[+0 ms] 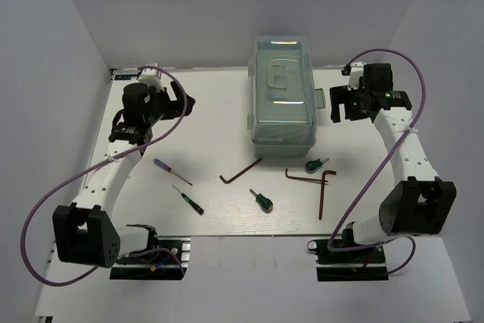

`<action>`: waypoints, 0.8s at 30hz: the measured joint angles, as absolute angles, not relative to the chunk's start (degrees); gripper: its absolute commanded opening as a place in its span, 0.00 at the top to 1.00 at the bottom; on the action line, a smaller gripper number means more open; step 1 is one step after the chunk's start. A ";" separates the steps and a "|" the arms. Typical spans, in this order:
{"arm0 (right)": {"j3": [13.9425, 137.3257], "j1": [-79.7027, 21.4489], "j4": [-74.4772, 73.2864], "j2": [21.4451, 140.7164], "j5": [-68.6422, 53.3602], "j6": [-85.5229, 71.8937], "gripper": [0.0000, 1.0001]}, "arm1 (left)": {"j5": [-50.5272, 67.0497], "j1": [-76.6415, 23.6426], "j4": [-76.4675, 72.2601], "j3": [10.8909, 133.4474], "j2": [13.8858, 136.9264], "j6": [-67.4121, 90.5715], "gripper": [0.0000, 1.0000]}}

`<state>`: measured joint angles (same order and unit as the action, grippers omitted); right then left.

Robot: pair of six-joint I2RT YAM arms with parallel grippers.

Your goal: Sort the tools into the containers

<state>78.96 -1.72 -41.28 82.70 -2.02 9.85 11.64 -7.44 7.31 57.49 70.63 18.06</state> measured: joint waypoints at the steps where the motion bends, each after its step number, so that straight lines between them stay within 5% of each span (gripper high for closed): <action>1: 78.98 -1.72 -41.54 82.67 -2.04 10.13 0.10 | 12.23 -7.44 7.33 57.52 71.29 18.22 0.00; 6: 78.96 -1.52 -43.33 82.54 -2.98 15.70 0.10 | 15.07 -7.44 7.77 58.26 74.43 19.18 0.00; 10: 78.98 -1.50 -44.86 82.43 -3.18 20.38 0.10 | 17.65 -7.44 7.70 60.88 76.82 19.75 0.22; 11: 78.98 -1.50 -45.12 82.41 -3.25 21.15 0.10 | 18.74 -7.44 7.57 61.63 77.54 19.77 0.36; 12: 78.96 -1.45 -45.23 82.24 -3.53 21.58 0.21 | 19.79 -7.44 7.44 62.39 78.37 19.81 0.46; 13: 78.96 -1.39 -45.21 82.02 -4.03 22.15 0.52 | 20.84 -7.44 7.29 63.00 79.24 20.10 0.57; 14: 78.96 -1.28 -45.12 81.58 -4.84 22.83 1.00 | 22.28 -7.44 7.18 63.83 80.27 20.03 0.80; 17: 78.98 -1.19 -44.93 79.57 -7.75 22.41 1.00 | 25.47 -7.57 6.68 65.60 83.07 20.14 1.00; 18: 79.09 -1.19 -44.88 78.87 -8.82 22.35 0.99 | 26.48 -7.62 6.66 66.17 84.05 20.05 1.00; 20: 80.01 -1.21 -44.93 78.28 -11.88 21.78 0.64 | 28.12 -7.70 6.42 67.05 85.62 20.05 1.00; 23: 83.81 -1.69 -44.71 79.20 -17.37 20.45 0.48 | 30.20 -7.99 5.98 68.40 87.46 20.49 0.58; 24: 85.54 -1.91 -44.73 79.90 -18.85 19.53 0.46 | 30.85 -8.01 5.74 68.71 87.83 20.53 0.35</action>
